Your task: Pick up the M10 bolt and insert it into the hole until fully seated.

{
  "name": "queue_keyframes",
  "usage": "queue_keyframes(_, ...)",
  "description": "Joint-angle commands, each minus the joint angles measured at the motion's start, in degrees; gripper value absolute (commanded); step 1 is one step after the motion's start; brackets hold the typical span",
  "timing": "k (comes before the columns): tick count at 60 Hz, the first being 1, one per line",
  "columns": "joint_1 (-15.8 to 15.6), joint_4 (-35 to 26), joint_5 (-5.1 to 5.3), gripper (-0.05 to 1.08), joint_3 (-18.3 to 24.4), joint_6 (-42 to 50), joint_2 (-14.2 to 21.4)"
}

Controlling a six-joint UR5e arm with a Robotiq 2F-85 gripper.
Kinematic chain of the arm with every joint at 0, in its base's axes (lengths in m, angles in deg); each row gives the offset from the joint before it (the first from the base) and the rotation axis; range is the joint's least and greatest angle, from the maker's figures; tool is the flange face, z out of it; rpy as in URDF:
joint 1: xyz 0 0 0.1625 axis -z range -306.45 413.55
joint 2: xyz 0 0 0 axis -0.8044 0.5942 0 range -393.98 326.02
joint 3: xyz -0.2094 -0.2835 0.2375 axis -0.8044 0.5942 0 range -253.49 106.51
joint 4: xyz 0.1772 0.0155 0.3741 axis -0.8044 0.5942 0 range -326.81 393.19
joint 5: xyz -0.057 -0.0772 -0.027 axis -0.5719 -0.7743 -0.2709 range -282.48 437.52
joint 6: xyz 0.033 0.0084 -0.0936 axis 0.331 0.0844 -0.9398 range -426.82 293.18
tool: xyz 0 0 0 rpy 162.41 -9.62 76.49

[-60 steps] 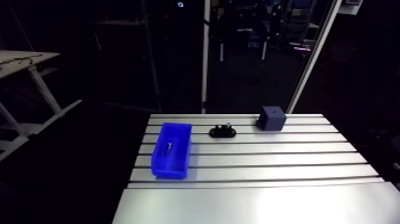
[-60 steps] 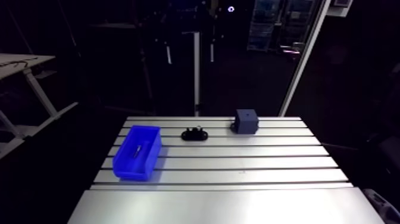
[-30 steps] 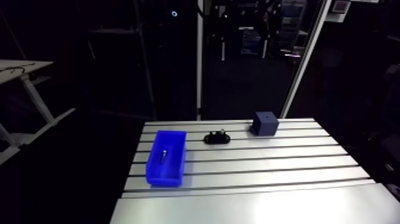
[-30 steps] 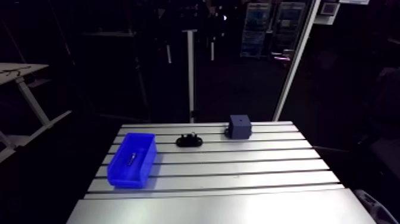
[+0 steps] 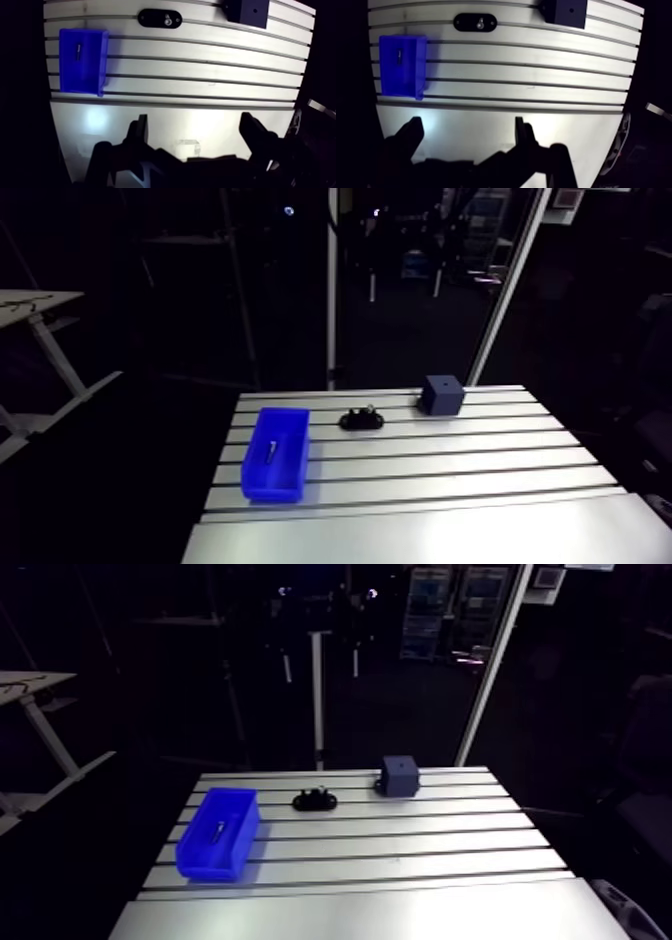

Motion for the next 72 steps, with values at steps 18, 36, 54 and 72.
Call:
queue_keyframes(18,1.88,24.92,1.02,0.01,-14.86,-2.24,-0.93)
queue_keyframes(36,1.97,31.51,5.13,0.01,-18.83,-2.34,-3.84)
queue_keyframes(54,1.44,33.87,4.51,0.01,-19.63,-0.67,-7.04)
queue_keyframes(72,1.35,36.54,4.43,0.01,-20.25,0.59,-9.42)
